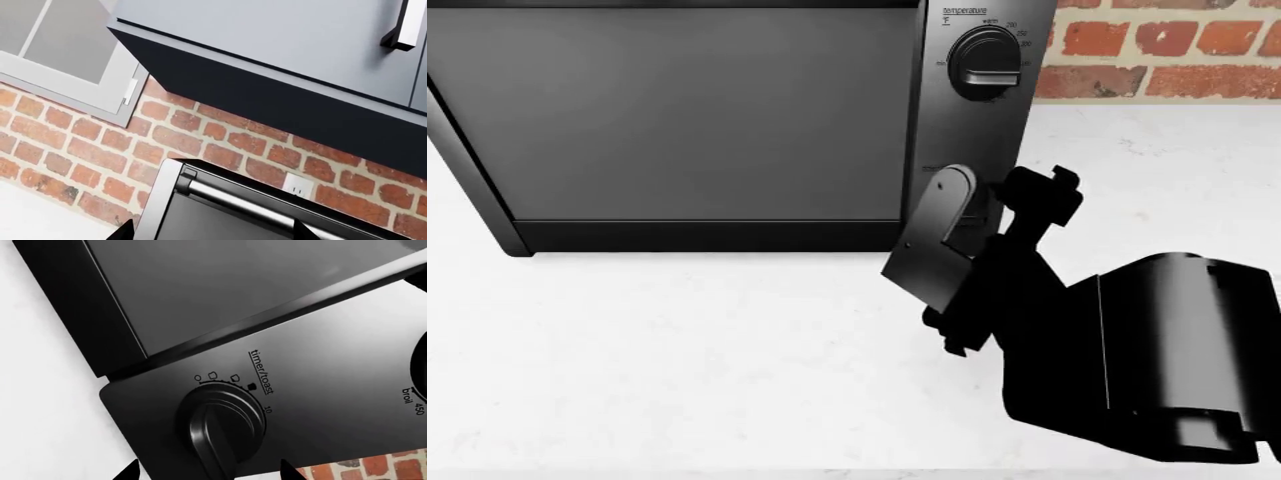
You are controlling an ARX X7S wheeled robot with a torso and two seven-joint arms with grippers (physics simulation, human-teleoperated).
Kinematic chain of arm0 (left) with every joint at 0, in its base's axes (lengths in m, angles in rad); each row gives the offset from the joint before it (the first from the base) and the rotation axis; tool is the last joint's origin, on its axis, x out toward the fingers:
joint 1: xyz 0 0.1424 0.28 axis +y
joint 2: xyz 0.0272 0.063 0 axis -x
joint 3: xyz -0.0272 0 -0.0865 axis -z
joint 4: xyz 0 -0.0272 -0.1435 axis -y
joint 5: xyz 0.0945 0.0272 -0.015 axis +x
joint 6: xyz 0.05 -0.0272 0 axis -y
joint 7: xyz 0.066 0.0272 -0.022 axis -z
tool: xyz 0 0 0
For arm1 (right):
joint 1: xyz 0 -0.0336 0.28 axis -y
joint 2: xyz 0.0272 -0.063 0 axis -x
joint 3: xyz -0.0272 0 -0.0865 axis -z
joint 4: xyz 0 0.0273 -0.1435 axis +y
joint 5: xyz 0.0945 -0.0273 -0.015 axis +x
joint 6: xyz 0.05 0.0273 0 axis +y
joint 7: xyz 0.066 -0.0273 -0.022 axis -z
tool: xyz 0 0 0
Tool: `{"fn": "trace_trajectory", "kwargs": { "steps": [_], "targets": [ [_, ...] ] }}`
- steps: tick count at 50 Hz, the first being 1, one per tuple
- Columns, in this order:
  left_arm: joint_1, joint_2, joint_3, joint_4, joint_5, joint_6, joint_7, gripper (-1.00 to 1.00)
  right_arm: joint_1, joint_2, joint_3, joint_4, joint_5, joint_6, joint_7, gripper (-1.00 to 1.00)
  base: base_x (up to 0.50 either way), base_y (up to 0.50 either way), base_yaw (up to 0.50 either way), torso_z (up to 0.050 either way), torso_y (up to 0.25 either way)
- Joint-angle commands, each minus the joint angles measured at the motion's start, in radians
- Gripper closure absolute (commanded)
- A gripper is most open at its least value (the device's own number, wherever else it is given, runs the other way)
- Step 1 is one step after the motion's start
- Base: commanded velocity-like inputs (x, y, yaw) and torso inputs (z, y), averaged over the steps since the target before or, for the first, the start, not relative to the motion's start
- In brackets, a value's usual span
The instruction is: Turn on the toaster oven by setting the timer.
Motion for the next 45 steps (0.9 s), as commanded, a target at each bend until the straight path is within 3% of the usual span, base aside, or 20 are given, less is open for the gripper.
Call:
{"fn": "trace_trajectory", "kwargs": {
  "steps": [1,45],
  "targets": [
    [0.004,0.001,0.000,0.001,0.007,0.002,0.005,-1.00,0.006,-0.009,-0.011,0.020,-0.024,-0.010,-0.010,-1.00,0.00,0.00,0.00,0.000,0.000],
    [0.020,-0.001,0.001,0.002,0.020,0.013,0.013,-1.00,0.004,-0.026,-0.040,0.052,-0.064,-0.041,-0.028,-1.00,0.00,0.00,0.00,0.000,0.000]
  ]
}}
